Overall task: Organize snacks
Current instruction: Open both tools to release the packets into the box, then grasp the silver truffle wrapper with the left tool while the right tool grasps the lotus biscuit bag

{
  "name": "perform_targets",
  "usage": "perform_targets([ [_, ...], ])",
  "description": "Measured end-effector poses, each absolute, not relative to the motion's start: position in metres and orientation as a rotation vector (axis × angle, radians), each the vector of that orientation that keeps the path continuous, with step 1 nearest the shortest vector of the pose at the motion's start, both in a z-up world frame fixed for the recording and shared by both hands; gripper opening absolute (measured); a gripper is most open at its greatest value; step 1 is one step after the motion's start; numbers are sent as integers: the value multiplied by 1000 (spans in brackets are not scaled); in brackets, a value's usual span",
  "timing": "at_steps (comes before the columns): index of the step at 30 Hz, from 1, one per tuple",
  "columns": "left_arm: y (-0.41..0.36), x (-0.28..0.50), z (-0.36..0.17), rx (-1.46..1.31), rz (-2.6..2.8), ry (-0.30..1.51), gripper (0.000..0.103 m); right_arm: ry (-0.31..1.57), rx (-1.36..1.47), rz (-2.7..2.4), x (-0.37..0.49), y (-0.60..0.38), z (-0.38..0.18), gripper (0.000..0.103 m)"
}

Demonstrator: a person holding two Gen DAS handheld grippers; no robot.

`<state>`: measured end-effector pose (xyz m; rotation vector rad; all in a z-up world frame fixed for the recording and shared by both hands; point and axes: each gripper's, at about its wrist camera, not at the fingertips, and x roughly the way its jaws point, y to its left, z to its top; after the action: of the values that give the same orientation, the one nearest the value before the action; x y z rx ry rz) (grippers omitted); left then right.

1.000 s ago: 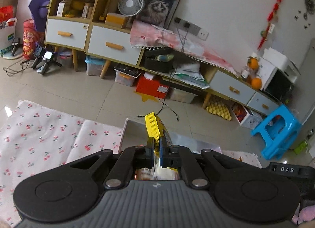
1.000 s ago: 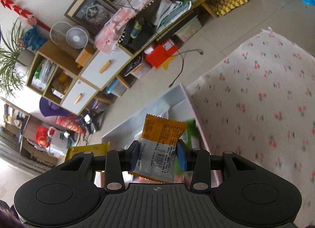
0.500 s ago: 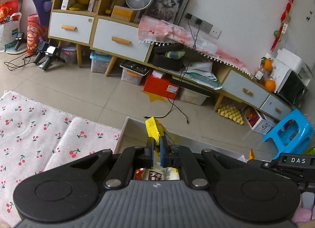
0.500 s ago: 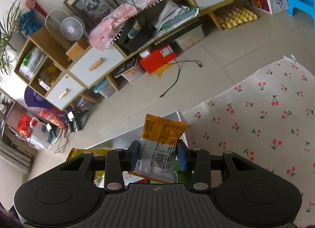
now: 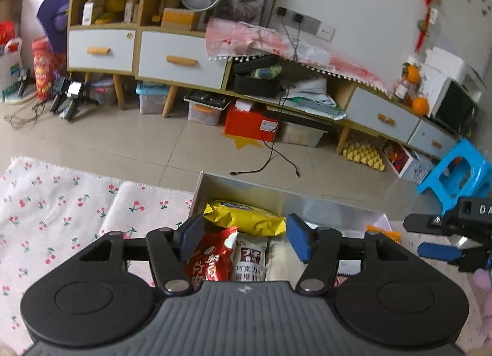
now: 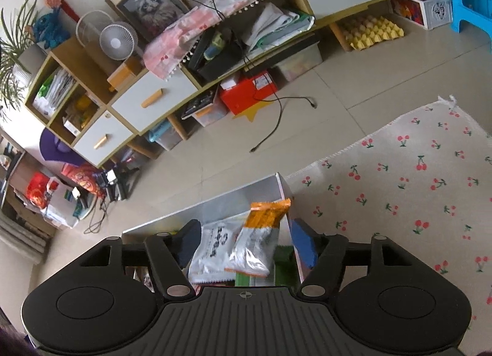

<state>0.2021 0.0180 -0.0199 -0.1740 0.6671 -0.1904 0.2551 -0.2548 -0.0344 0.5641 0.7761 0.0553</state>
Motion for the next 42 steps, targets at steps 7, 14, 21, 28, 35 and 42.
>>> perform_targets([
  [7,18,183,-9,-134,-200,678,72,775,546,55,226,-255,-22,76],
  [14,17,158,-7,-88,-204,708,84,783,462,75,187,-245,-10,80],
  [21,19,121,-7,-6,-236,723,97,786,367,113,141,-231,-5,85],
  [28,26,87,-12,49,-266,745,101,797,307,150,102,-216,-8,87],
  [35,34,56,-21,95,-307,769,102,824,254,163,73,-205,-19,88],
  [42,45,25,-41,162,-364,780,102,829,185,174,50,-194,-40,91],
])
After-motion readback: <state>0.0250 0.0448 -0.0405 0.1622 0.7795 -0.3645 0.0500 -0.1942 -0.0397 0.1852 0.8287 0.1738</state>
